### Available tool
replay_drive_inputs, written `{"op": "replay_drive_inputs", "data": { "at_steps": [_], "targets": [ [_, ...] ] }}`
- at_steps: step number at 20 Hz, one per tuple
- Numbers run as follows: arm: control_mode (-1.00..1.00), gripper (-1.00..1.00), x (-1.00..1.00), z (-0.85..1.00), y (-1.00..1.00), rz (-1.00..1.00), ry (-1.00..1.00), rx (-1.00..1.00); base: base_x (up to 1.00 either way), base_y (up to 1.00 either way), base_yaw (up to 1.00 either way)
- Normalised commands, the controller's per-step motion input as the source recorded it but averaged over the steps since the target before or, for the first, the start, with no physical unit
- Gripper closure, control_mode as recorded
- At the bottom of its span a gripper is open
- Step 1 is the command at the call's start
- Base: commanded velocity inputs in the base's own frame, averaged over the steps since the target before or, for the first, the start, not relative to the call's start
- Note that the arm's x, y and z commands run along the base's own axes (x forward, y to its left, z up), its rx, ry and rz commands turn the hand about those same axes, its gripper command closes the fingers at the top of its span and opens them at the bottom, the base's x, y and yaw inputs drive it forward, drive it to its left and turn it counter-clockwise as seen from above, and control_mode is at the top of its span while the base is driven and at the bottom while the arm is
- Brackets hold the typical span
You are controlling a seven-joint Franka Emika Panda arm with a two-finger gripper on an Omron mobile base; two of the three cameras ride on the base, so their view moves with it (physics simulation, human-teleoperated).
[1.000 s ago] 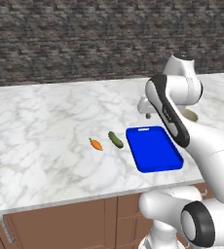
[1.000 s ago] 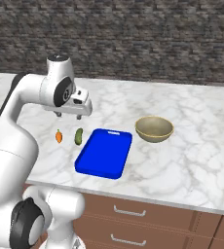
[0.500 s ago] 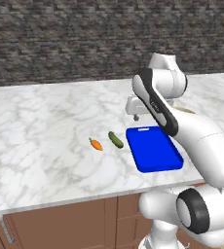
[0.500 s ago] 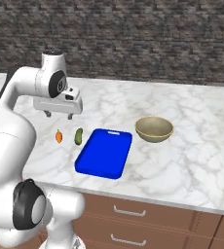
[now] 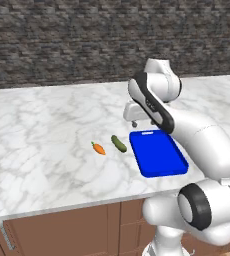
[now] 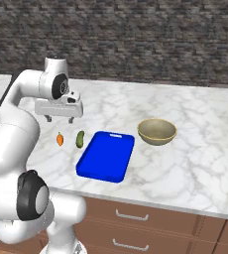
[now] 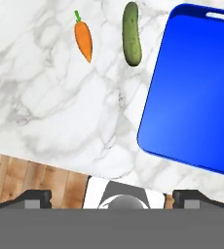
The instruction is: Place the two vegetables and bowl onto the tray for setting up a vegetable dip station.
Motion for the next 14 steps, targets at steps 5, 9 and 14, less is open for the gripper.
{"op": "replay_drive_inputs", "data": {
  "at_steps": [5, 9, 14],
  "targets": [
    [-1.00, -1.00, 0.21, -0.36, 0.00, 0.08, 0.00, 0.00, 0.00, 0.00, 0.00],
    [-1.00, -1.00, 0.28, -0.28, 0.00, 0.05, 0.00, 0.00, 0.00, 0.00, 0.00],
    [-1.00, -1.00, 0.35, -0.20, 0.07, 0.00, 0.00, 0.00, 0.00, 0.00, 0.00]
  ]
}}
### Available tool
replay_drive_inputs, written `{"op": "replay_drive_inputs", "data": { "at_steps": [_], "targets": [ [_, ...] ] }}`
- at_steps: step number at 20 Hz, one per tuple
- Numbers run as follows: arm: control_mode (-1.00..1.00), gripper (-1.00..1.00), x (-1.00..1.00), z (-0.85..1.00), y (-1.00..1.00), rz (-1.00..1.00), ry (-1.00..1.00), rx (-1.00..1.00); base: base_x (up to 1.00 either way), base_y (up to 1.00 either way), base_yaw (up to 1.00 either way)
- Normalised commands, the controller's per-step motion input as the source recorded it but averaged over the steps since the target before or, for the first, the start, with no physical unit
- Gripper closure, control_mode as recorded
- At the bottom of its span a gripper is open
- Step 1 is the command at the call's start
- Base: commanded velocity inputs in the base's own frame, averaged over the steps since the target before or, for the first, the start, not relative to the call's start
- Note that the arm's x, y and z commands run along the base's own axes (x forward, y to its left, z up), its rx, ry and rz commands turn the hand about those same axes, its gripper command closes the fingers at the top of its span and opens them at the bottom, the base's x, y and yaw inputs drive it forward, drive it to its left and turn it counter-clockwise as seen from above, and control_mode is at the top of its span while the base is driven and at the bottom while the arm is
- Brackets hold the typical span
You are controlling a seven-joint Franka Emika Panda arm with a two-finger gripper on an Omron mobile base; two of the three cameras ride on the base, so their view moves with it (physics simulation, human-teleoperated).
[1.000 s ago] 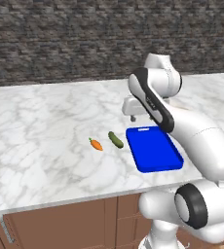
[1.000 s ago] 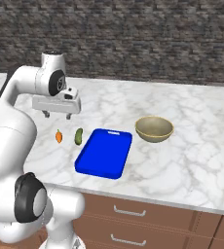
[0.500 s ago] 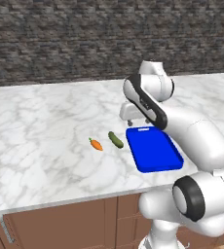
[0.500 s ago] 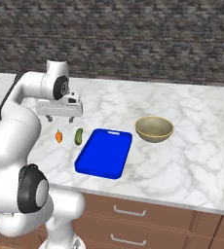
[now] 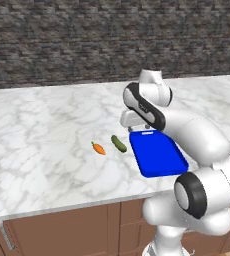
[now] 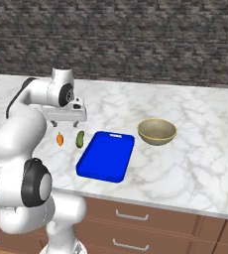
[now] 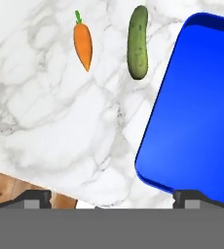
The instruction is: Place the two vegetables and bowl onto the tray for setting up a vegetable dip station.
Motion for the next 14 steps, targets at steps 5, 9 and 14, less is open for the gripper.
{"op": "replay_drive_inputs", "data": {
  "at_steps": [5, 9, 14],
  "targets": [
    [-1.00, -1.00, 0.28, -0.20, 0.11, 0.00, 0.00, 0.00, 0.00, 0.00, 0.00],
    [-1.00, -1.00, 0.15, -0.21, 0.10, 0.00, 0.00, 0.00, 0.00, 0.00, 0.00],
    [-1.00, -1.00, 0.19, -0.24, 0.05, 0.00, 0.00, 0.00, 0.00, 0.00, 0.00]
  ]
}}
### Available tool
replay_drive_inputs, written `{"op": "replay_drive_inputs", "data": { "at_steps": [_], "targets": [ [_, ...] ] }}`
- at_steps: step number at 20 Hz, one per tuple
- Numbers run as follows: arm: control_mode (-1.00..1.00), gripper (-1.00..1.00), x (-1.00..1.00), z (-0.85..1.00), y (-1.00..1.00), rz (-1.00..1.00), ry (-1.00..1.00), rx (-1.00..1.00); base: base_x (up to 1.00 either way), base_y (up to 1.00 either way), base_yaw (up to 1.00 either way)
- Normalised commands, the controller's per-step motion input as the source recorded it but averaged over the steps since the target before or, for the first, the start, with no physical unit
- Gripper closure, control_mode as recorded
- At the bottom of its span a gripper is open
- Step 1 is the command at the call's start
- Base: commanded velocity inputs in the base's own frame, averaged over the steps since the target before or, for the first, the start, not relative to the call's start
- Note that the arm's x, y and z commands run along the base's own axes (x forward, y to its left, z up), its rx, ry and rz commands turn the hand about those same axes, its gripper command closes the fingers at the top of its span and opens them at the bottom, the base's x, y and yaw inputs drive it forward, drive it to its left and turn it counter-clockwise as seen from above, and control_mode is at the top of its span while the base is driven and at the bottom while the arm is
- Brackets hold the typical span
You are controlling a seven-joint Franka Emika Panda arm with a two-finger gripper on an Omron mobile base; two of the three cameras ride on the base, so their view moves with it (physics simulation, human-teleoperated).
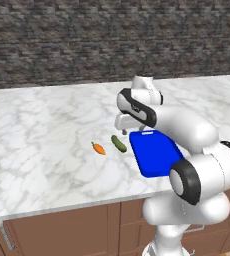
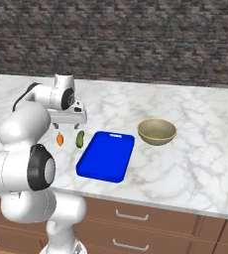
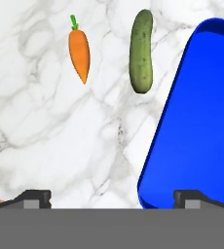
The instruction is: Place the two vegetables and bowl onto the tray for setting up a vegetable dip station.
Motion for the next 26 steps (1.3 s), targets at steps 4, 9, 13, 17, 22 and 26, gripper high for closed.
{"op": "replay_drive_inputs", "data": {
  "at_steps": [4, 9, 13, 17, 22, 26],
  "targets": [
    [-1.00, -1.00, 0.27, -0.29, 0.00, 0.02, 0.00, 0.00, 0.00, 0.00, 0.00],
    [-1.00, -1.00, 0.32, -0.29, 0.00, 0.02, 0.00, 0.00, 0.00, 0.00, 0.00],
    [-1.00, -1.00, 0.27, -0.30, 0.00, 0.02, 0.00, 0.00, 0.00, 0.00, 0.00],
    [-1.00, -1.00, 0.33, -0.29, 0.01, 0.02, 0.00, 0.00, 0.00, 0.00, 0.00],
    [-1.00, -1.00, 0.42, -0.29, 0.05, 0.01, 0.00, 0.00, 0.00, 0.00, 0.00],
    [-1.00, -1.00, 0.38, -0.26, 0.03, 0.01, 0.00, 0.00, 0.00, 0.00, 0.00]
  ]
}}
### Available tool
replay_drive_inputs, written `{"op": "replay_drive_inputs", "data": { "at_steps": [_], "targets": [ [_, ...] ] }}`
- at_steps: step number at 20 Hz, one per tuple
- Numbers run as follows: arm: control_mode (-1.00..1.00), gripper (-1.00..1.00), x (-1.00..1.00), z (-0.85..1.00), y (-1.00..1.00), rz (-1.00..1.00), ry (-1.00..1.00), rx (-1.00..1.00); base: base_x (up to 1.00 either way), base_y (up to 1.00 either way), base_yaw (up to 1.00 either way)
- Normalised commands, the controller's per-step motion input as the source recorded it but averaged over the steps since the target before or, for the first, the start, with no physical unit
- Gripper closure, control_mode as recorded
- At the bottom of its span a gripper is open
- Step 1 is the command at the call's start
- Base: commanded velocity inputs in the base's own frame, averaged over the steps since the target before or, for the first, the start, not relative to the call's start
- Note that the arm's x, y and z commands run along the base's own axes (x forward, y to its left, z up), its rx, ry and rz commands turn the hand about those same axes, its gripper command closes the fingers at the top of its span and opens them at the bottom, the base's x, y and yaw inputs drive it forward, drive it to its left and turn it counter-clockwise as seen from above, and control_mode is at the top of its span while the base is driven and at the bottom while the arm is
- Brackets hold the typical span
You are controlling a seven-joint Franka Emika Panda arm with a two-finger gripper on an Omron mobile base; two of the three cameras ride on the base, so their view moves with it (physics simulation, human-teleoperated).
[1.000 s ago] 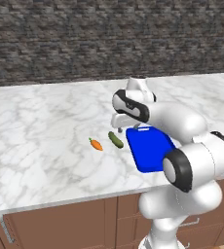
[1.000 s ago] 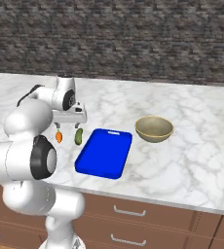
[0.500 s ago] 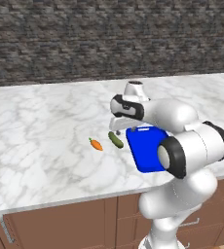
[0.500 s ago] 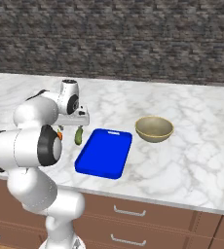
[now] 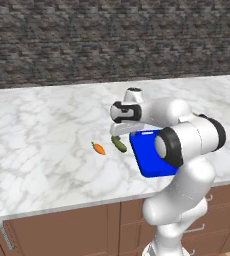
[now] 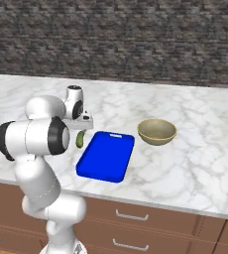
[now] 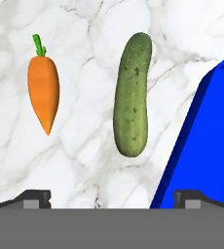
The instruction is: Place the two vegetables and bowl onto the tray for setting up a vegetable dip station.
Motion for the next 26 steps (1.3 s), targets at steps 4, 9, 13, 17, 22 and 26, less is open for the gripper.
{"op": "replay_drive_inputs", "data": {
  "at_steps": [4, 9, 13, 17, 22, 26],
  "targets": [
    [-1.00, -1.00, 0.33, -0.27, 0.01, 0.01, 0.00, 0.00, 0.00, 0.00, 0.00],
    [-1.00, -1.00, 0.32, -0.34, 0.11, 0.01, 0.00, 0.00, 0.00, 0.00, 0.00],
    [-1.00, -1.00, 0.37, -0.31, 0.18, 0.00, 0.00, 0.00, 0.00, 0.00, 0.00],
    [-1.00, -1.00, 0.31, -0.27, 0.08, 0.00, 0.00, 0.00, 0.00, 0.00, 0.00],
    [-1.00, -1.00, 0.26, -0.28, 0.00, 0.01, 0.00, 0.00, 0.00, 0.00, 0.00],
    [-1.00, -1.00, 0.16, -0.31, 0.00, 0.00, 0.00, 0.00, 0.00, 0.00, 0.00]
  ]
}}
